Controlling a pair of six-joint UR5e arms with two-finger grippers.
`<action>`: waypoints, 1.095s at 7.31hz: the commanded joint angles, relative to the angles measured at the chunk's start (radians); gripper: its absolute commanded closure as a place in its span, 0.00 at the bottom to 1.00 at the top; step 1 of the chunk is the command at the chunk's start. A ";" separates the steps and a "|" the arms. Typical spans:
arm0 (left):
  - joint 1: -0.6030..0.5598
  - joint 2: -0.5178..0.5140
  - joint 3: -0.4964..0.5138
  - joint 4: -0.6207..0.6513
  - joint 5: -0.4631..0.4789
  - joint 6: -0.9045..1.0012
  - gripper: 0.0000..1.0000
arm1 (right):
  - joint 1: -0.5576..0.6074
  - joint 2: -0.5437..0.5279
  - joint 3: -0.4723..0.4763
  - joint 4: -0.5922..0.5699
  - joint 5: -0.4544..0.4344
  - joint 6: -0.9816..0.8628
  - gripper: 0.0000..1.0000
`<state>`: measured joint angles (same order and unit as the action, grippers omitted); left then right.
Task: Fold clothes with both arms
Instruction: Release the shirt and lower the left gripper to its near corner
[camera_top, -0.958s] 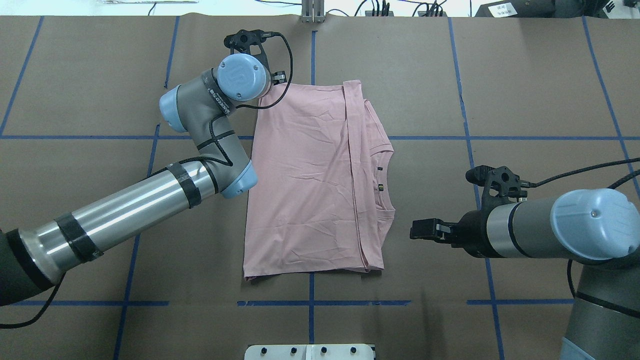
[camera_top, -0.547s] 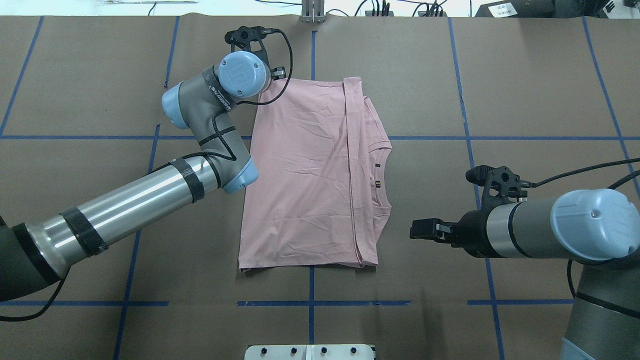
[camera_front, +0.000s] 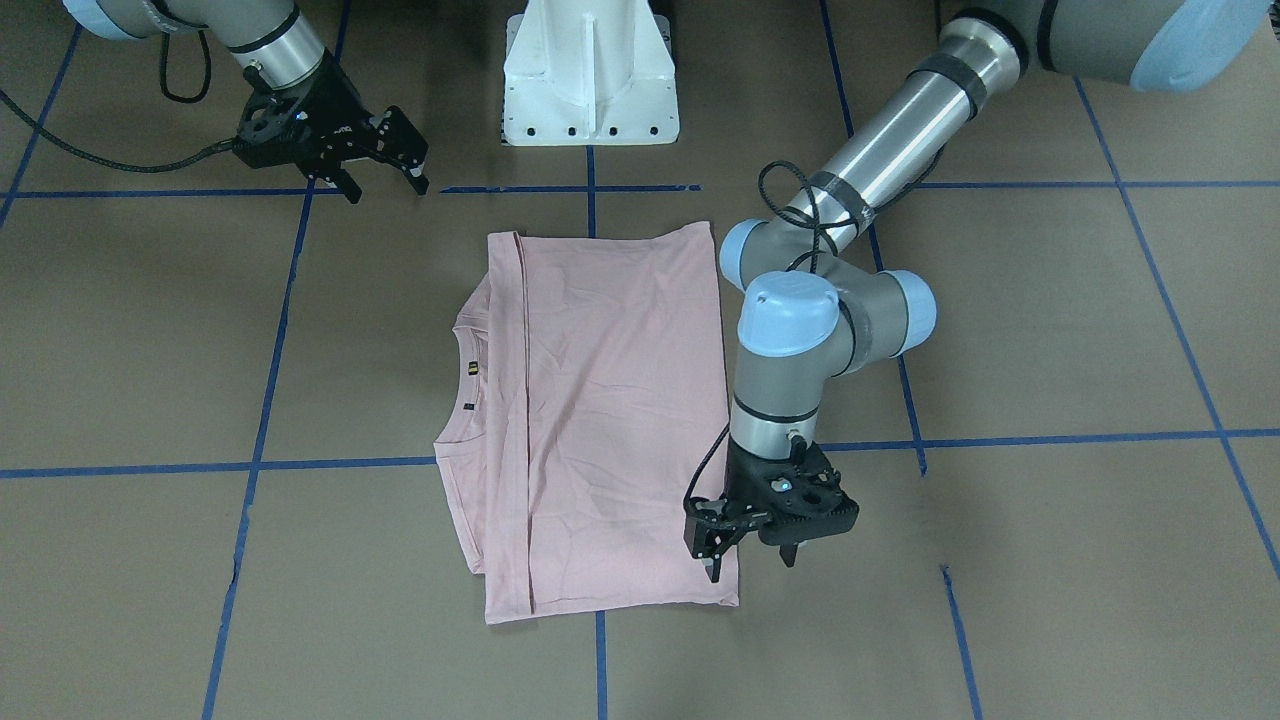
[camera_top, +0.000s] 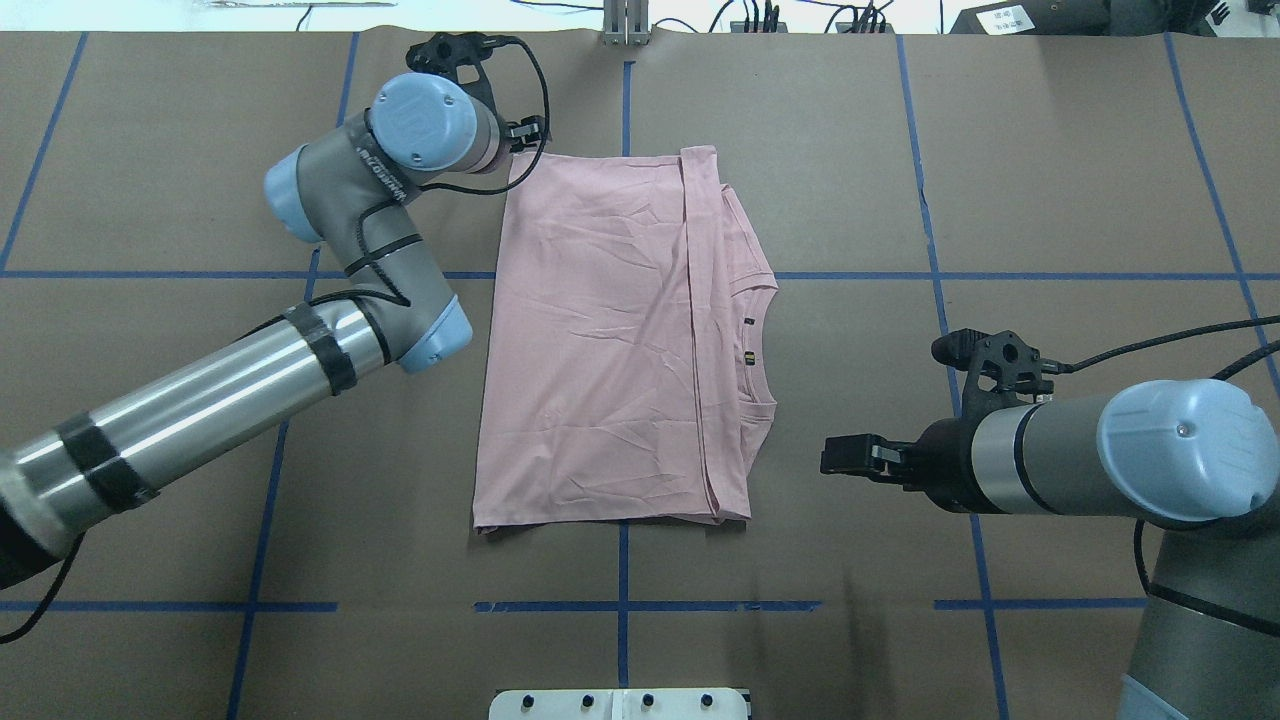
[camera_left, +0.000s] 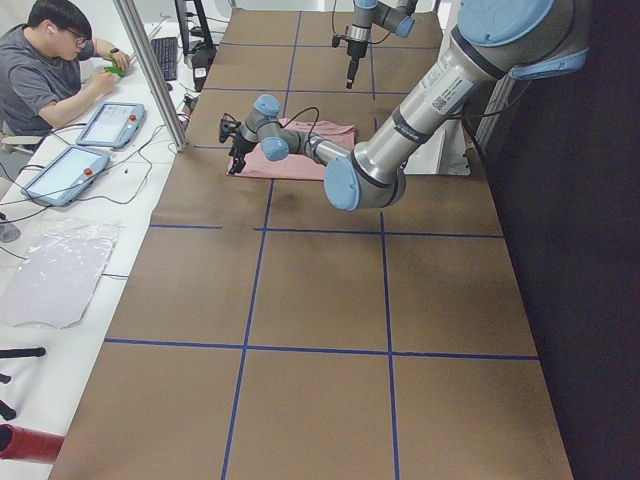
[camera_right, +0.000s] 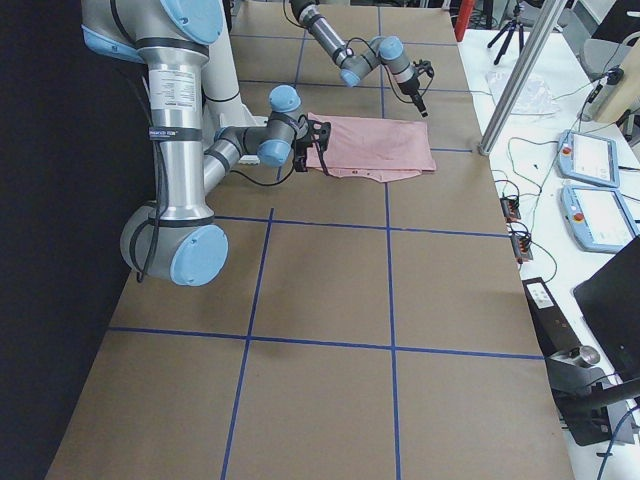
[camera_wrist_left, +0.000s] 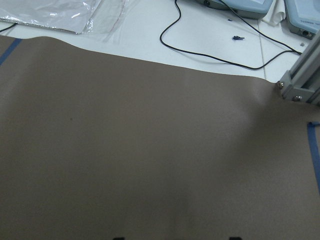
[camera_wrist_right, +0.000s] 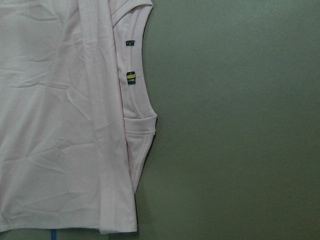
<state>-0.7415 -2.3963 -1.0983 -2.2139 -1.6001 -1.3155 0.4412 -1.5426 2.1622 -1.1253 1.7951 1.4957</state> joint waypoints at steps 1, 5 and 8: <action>0.014 0.194 -0.367 0.179 -0.096 -0.137 0.00 | 0.001 -0.001 -0.001 -0.001 -0.002 0.000 0.00; 0.264 0.293 -0.721 0.565 -0.110 -0.598 0.04 | 0.001 -0.001 -0.007 -0.008 -0.002 0.001 0.00; 0.408 0.334 -0.742 0.569 -0.038 -0.777 0.07 | 0.001 0.001 -0.012 -0.008 -0.008 0.001 0.00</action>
<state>-0.3819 -2.0821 -1.8232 -1.6492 -1.6563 -2.0334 0.4418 -1.5423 2.1522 -1.1345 1.7879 1.4971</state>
